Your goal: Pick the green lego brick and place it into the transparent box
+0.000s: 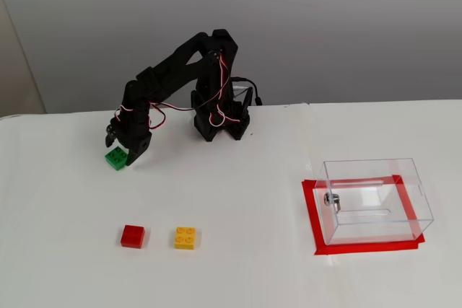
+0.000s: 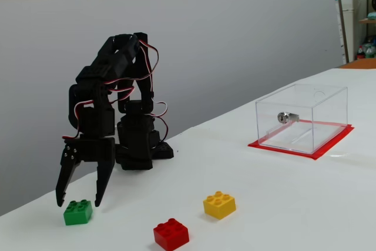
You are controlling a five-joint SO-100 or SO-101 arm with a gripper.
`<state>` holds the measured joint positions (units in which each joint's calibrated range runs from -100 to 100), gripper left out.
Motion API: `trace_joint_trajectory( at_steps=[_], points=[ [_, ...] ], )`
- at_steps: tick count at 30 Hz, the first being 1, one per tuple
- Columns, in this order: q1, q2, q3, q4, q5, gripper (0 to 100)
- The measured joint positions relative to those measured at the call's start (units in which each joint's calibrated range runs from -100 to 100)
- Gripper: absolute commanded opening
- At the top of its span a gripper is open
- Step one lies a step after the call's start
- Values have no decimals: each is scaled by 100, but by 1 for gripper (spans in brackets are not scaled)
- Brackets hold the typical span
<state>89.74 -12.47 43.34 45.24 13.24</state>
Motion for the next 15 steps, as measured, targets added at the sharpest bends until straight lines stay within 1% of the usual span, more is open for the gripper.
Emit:
trace_joint_trajectory(
  at_steps=[4, 15],
  points=[
    [0, 8, 0, 0, 0, 27],
    [118, 660, -132, -129, 15, 27]
  ],
)
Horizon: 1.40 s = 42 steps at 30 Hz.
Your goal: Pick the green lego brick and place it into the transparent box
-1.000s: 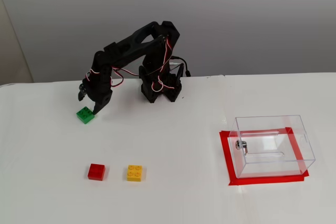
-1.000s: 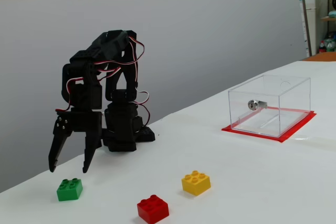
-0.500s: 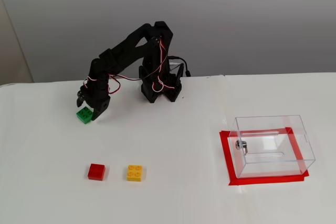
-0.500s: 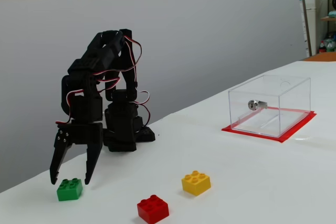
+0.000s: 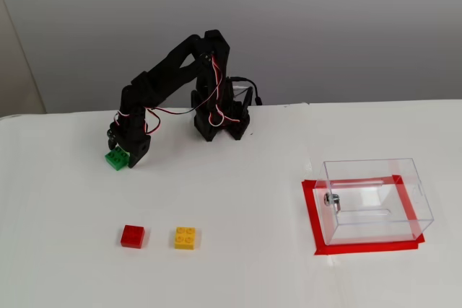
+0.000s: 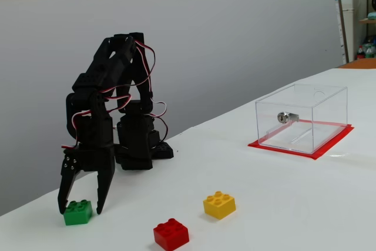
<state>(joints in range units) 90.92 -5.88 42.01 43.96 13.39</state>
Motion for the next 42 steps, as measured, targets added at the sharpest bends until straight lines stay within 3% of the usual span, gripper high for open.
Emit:
trace_joint_trajectory(
  at_steps=[6, 12, 24, 29, 42],
  points=[
    [0, 34, -9, -77, -24, 27],
    [0, 42, -9, -77, -20, 13],
    [64, 51, -115, -43, 0, 13],
    [64, -296, -388, 583, -39, 13],
    [-1132, -2334, -450, 1594, -772, 13]
  ],
)
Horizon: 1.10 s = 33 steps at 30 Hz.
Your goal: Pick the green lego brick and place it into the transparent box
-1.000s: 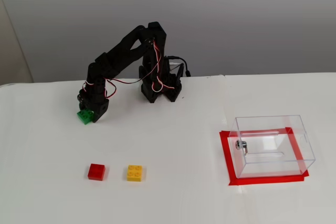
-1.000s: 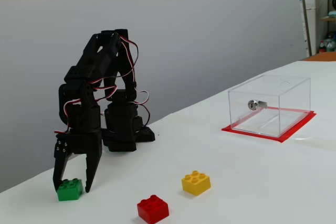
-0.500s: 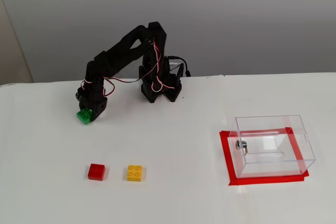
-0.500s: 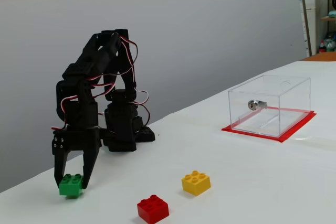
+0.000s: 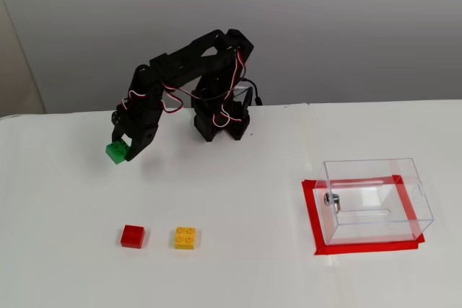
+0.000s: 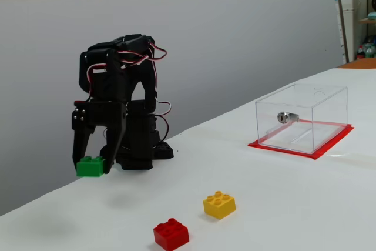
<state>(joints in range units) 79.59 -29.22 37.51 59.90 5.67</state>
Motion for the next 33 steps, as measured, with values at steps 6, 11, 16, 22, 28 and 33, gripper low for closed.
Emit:
trace_joint_trajectory(
  at_steps=[6, 11, 16, 22, 28, 33],
  points=[
    [-791, -981, 0, 531, -59, 13],
    [-1891, -1776, 0, 977, -59, 12],
    [-2991, -2461, 0, 1320, -64, 12],
    [-4306, -3036, 0, 1671, -64, 12],
    [-5652, -3146, -512, 1928, -83, 12],
    [-6934, -3188, -635, 1928, -83, 12]
  ],
)
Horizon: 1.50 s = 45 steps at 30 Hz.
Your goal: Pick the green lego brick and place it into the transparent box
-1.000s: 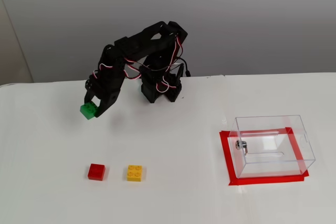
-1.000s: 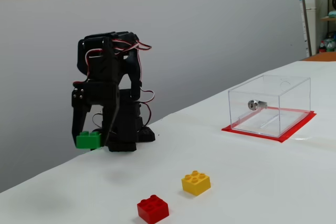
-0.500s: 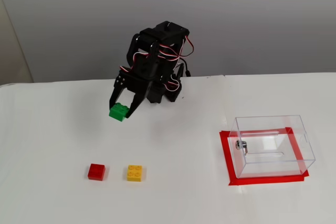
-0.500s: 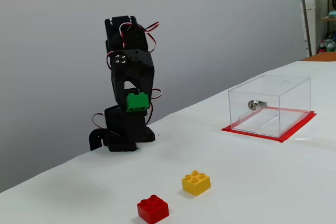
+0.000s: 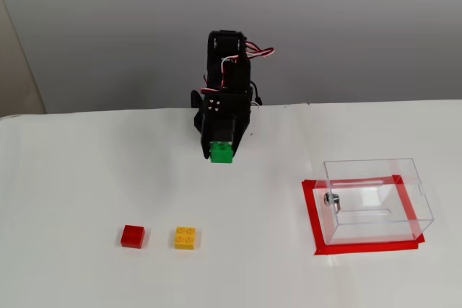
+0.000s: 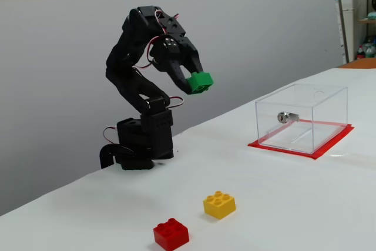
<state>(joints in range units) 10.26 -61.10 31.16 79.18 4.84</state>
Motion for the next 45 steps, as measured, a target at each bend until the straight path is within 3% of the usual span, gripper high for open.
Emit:
trace_joint_trajectory(
  at_steps=[17, 23, 32, 45],
  points=[
    [-4316, 25, -565, 0, 20, 12],
    [-5363, 651, -583, -17, 20, 12],
    [-5588, 1827, -1244, -831, 20, 12],
    [-5684, 4313, -2568, -1157, 20, 12]
  ],
)
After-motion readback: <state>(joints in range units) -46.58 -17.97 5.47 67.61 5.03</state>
